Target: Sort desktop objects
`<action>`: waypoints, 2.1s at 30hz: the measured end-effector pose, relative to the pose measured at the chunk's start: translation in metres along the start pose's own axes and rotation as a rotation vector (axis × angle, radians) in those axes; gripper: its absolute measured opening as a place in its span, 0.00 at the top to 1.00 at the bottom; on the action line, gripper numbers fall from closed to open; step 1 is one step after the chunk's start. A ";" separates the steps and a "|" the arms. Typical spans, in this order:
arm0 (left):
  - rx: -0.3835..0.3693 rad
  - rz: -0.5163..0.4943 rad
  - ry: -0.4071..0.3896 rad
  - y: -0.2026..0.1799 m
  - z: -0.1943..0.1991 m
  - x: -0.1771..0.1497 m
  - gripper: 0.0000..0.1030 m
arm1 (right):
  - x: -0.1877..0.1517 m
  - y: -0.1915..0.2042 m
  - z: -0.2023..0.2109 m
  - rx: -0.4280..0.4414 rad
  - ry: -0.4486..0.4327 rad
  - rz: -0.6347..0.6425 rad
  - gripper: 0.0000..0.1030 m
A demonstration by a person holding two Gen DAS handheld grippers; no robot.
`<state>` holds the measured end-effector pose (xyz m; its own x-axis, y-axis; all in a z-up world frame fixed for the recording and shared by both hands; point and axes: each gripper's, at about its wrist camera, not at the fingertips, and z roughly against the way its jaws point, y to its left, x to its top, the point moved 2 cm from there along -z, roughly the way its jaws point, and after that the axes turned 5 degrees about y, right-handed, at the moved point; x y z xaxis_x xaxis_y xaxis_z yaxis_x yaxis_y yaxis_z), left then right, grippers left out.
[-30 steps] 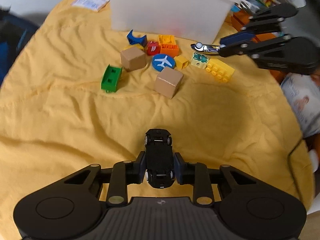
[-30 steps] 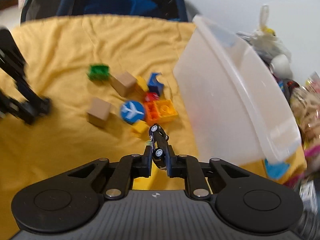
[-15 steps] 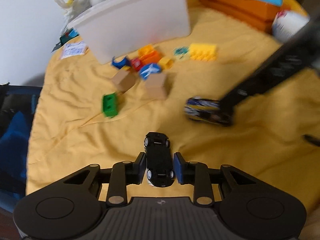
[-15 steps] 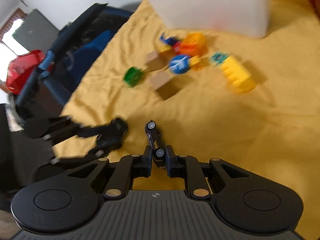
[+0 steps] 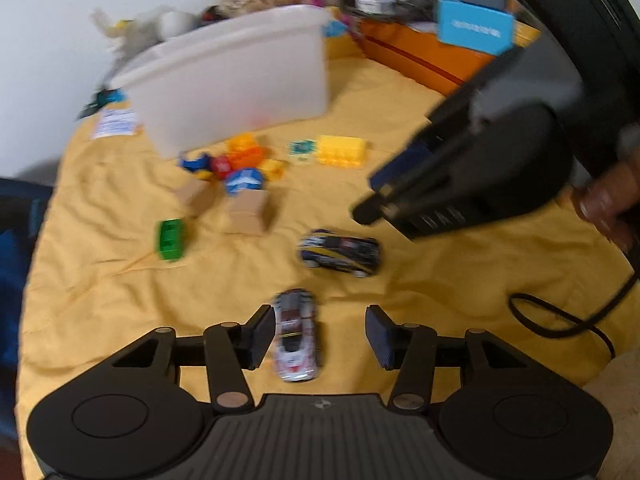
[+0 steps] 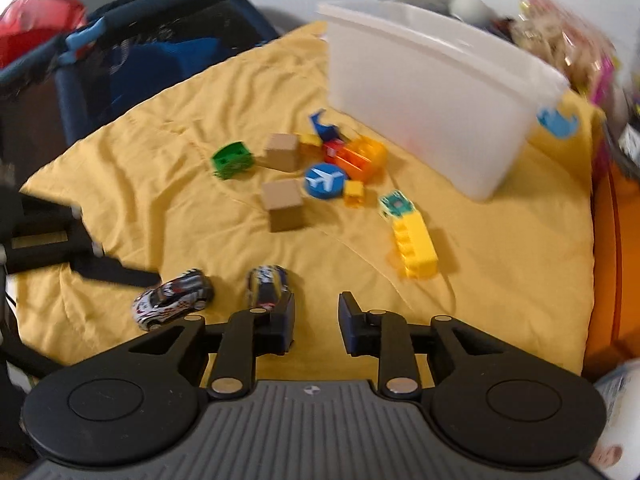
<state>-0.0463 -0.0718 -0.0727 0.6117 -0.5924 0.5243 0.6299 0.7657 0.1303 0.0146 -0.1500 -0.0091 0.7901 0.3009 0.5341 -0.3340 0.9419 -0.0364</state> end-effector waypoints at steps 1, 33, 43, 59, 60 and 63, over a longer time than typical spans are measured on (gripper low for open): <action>0.004 0.017 0.002 0.004 0.001 0.000 0.45 | 0.001 0.003 0.000 0.003 0.000 0.013 0.71; -0.018 0.175 -0.109 0.084 0.007 0.052 0.69 | 0.042 0.018 -0.004 -0.102 0.037 0.086 0.68; 0.001 0.126 -0.199 0.106 0.017 0.096 0.69 | 0.065 0.006 0.004 -0.158 0.001 0.077 0.68; 0.018 0.094 -0.377 0.138 0.000 0.213 0.68 | 0.148 -0.081 0.033 -0.402 -0.251 -0.090 0.68; 0.025 0.103 -0.386 0.139 -0.004 0.220 0.68 | 0.152 -0.086 0.031 -0.404 -0.255 -0.108 0.68; 0.046 0.112 -0.397 0.141 -0.017 0.233 0.67 | 0.163 -0.099 0.021 -0.424 -0.278 -0.164 0.67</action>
<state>0.1935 -0.1058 0.0532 0.4376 -0.3691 0.8199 0.5426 0.8355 0.0866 0.1653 -0.1975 0.0995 0.6292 0.1481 0.7630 0.0645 0.9683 -0.2412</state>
